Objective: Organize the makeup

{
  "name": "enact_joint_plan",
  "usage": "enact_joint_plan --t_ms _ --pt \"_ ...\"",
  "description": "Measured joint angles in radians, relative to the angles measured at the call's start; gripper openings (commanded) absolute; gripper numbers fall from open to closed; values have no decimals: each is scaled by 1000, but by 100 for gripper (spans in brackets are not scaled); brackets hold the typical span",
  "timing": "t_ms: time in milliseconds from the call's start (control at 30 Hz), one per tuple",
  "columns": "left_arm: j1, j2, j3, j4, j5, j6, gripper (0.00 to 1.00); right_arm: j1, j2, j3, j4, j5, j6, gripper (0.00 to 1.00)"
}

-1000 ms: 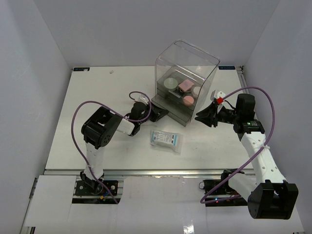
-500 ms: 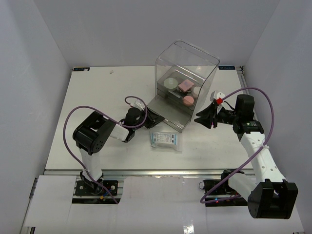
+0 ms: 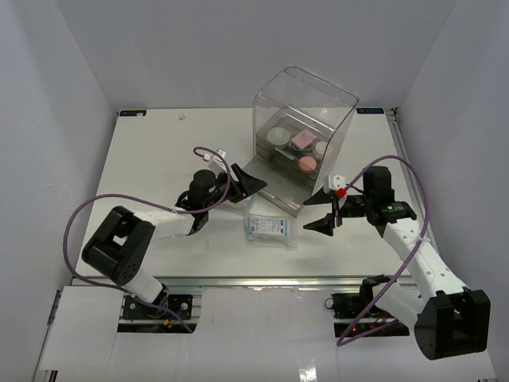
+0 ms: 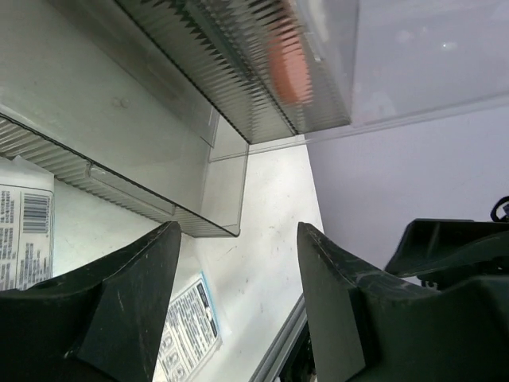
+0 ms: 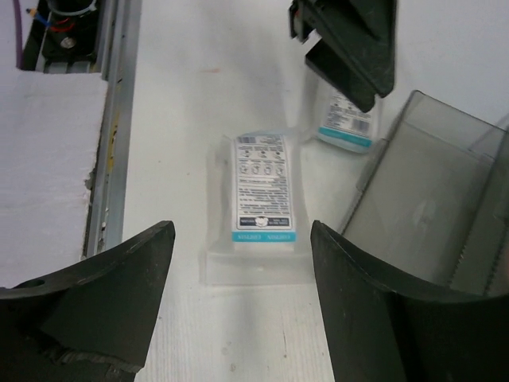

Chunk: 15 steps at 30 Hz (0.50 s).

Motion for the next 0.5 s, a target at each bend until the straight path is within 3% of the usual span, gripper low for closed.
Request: enact_joint_plan --t_ms 200,500 --pt "32 -233 -21 -183 -26 169 91 200 37 5 -30 156 -67 75" --pt "99 -646 10 -584 -146 553 98 525 220 81 -26 573 -79 77"
